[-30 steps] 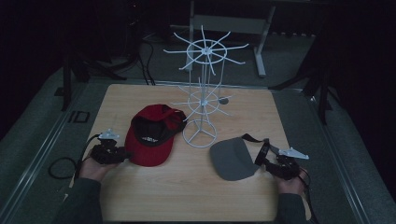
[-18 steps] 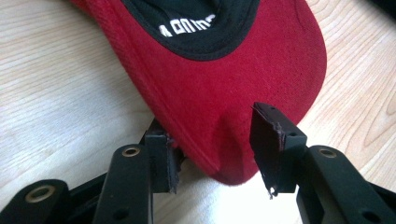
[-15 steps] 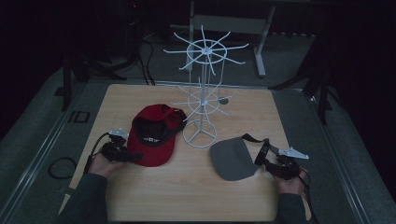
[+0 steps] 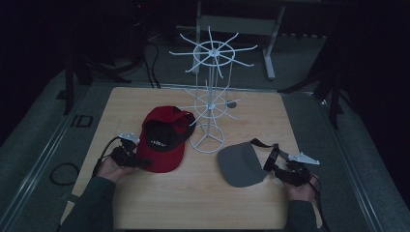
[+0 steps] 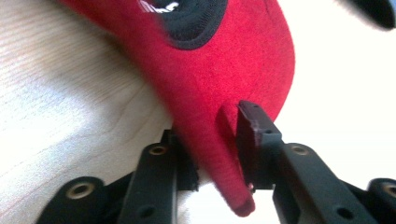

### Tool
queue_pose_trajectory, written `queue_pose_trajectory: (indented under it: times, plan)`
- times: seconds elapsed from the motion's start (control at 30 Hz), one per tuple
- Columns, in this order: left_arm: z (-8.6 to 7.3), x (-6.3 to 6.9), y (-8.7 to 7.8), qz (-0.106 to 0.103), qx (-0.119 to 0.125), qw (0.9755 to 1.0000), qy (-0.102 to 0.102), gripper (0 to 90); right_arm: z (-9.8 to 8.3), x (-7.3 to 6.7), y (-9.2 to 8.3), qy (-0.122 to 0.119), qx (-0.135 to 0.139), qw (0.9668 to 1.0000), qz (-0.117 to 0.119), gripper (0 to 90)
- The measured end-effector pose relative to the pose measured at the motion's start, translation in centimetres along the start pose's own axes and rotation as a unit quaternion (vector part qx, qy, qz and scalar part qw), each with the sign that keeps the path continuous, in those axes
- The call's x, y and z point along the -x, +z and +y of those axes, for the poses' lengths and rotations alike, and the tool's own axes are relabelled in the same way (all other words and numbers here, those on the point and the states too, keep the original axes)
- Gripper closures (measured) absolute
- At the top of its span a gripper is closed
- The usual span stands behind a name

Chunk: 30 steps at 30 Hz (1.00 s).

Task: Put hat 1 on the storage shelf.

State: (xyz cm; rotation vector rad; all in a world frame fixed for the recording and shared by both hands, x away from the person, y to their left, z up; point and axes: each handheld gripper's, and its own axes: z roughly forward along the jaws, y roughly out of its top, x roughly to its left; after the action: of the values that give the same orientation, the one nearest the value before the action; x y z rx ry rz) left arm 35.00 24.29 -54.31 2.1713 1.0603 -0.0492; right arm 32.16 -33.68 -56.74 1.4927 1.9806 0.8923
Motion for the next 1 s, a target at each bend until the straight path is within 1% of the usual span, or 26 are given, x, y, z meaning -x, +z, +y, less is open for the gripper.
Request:
queue_pose_trajectory:
  times: [0.03,0.07,0.1,0.13,0.17,0.2,0.23,0.27,0.3,0.37,0.43,0.47,0.5,0.53,0.57,0.6,0.63,0.67,0.73,0.77,0.87,0.9,0.93,0.97,1.0]
  plan:
    - [-0.1,0.1,-0.1,0.000,0.004,1.0000,0.002,74.6,0.0,0.0,0.0,0.000,0.000,1.0000,0.000,36.1]
    - [-0.4,0.3,-0.4,0.004,0.016,0.9999,0.003,76.2,0.0,0.0,0.0,0.000,0.000,1.0000,0.000,36.1]
    - [-0.4,0.3,-0.4,0.004,0.016,0.9999,0.003,77.7,0.0,0.0,0.0,0.000,0.000,1.0000,0.000,36.1]
    - [-0.7,0.5,-0.8,0.007,0.031,0.9995,0.005,79.6,0.0,0.0,0.0,0.000,0.000,1.0000,0.001,36.1]
    - [-0.8,0.7,-1.0,0.010,0.040,0.9991,0.007,81.9,0.0,0.0,0.0,0.000,0.000,1.0000,0.001,36.1]
    - [-0.8,0.7,-1.0,0.010,0.040,0.9991,0.007,83.9,0.0,0.0,0.0,0.000,0.000,1.0000,0.001,36.1]
    - [-0.9,0.9,-1.2,0.016,0.049,0.9986,0.010,85.2,0.0,0.0,0.0,0.000,0.000,1.0000,0.000,36.0]
    - [-1.1,1.3,-1.6,0.036,0.058,0.9974,0.024,85.4,0.0,0.0,0.0,0.000,0.000,1.0000,0.001,36.1]
    - [-1.2,1.4,-1.6,0.042,0.062,0.9969,0.025,85.5,0.0,0.0,0.0,0.000,0.000,1.0000,0.000,36.1]
    - [-1.2,1.4,-1.6,0.042,0.062,0.9969,0.025,85.7,0.0,0.0,0.0,0.000,0.000,1.0000,0.000,36.1]
    - [-1.5,1.5,-1.8,0.067,0.088,0.9935,0.026,85.9,0.0,0.0,0.0,0.000,0.000,1.0000,0.000,36.0]
    - [-1.5,1.5,-1.9,0.071,0.092,0.9929,0.026,85.9,0.0,0.0,0.0,0.000,0.000,1.0000,0.000,36.0]
    - [-1.5,1.5,-1.9,0.080,0.097,0.9917,0.026,85.9,0.0,0.0,0.0,0.000,0.000,1.0000,0.000,36.0]
    - [-1.5,1.5,-2.0,0.085,0.100,0.9910,0.025,86.0,0.0,0.0,0.0,0.000,0.000,1.0000,0.000,36.1]
    - [-1.5,1.5,-2.0,0.085,0.100,0.9910,0.025,86.0,0.0,0.0,0.0,0.000,0.000,1.0000,0.000,36.0]
    - [-1.4,1.4,-2.2,0.095,0.102,0.9899,0.027,86.0,0.0,0.0,0.0,0.000,0.000,1.0000,0.000,36.0]
    - [-1.4,1.4,-2.2,0.095,0.102,0.9899,0.027,86.0,0.0,0.0,0.0,0.000,0.000,1.0000,0.001,36.0]
    - [-1.3,1.4,-2.3,0.102,0.103,0.9891,0.027,86.0,0.0,0.0,0.0,0.000,0.000,1.0000,0.001,36.0]
    - [-1.1,1.3,-2.5,0.107,0.107,0.9882,0.025,86.0,0.0,0.0,0.0,0.000,0.000,1.0000,0.000,36.0]
    - [-1.1,1.3,-2.5,0.107,0.107,0.9882,0.025,86.0,0.0,0.0,0.0,0.000,0.000,1.0000,0.001,36.0]
    - [-1.0,1.2,-3.0,0.114,0.119,0.9861,0.021,86.0,0.0,0.0,0.0,0.000,0.000,1.0000,0.000,36.1]
    - [-1.0,1.2,-3.0,0.114,0.119,0.9861,0.021,86.0,0.0,0.0,0.0,0.000,0.000,1.0000,0.000,36.0]
    - [-0.9,1.1,-3.3,0.118,0.125,0.9849,0.020,86.0,0.0,0.0,0.0,0.000,0.000,1.0000,0.001,36.0]
    - [-0.9,1.1,-3.3,0.118,0.125,0.9849,0.020,86.0,0.0,0.0,0.0,0.000,0.000,1.0000,0.000,36.0]
    - [-0.8,1.1,-3.7,0.123,0.132,0.9834,0.021,86.0,0.0,0.0,0.0,0.000,0.000,1.0000,0.000,36.0]
